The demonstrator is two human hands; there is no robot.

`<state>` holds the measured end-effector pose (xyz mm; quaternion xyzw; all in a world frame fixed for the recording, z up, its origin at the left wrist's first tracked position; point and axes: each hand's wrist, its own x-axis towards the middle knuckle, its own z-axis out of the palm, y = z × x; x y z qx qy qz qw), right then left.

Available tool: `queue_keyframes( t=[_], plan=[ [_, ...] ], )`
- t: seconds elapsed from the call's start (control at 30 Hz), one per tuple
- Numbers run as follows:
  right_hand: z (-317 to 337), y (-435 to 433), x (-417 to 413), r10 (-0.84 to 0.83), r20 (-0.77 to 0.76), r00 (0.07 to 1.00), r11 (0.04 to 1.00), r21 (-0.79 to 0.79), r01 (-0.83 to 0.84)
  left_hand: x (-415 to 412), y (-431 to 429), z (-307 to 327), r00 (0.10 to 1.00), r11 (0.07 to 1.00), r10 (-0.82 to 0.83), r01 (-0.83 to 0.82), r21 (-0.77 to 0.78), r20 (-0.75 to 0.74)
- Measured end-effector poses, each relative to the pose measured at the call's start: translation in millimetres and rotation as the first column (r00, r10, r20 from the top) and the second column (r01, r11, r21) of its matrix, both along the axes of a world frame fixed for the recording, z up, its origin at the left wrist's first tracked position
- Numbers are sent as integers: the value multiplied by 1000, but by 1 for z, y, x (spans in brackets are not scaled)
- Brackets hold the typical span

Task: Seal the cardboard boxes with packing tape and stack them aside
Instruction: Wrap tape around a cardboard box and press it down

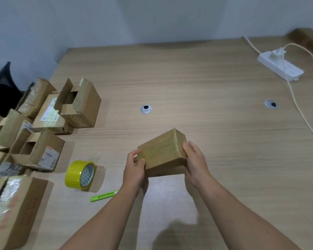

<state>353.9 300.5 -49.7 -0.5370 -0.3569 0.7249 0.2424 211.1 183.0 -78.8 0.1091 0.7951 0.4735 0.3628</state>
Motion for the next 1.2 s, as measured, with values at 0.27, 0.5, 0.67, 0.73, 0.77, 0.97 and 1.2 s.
queue_keyframes(
  t=[0.27, 0.5, 0.67, 0.73, 0.77, 0.97, 1.2],
  plan=[
    [28, -5, -22, 181, 62, 981, 958, 215, -191, 10, 16, 24, 997, 997, -66, 67, 38, -41],
    [44, -22, -39, 263, 203, 943, 866, 382, -324, 11, 37, 66, 996, 939, 73, -83, 334, 42],
    [46, -26, -51, 272, 329, 904, 826, 401, -395, 10, 34, 68, 989, 976, 4, 28, 214, -149],
    [45, -27, -57, 245, 353, 903, 823, 416, -386, 8, 33, 66, 979, 984, -7, 42, 172, -204],
    [46, -28, -59, 237, 364, 901, 823, 417, -386, 6, 33, 65, 977, 986, -15, 50, 161, -212],
    [49, -22, -58, 205, 441, 874, 784, 461, -416, -1, 38, 65, 989, 986, -24, 48, 160, -149],
    [54, -21, -55, 210, 431, 878, 798, 443, -409, -7, 37, 63, 1000, 980, 2, -5, 199, 17]
  ],
)
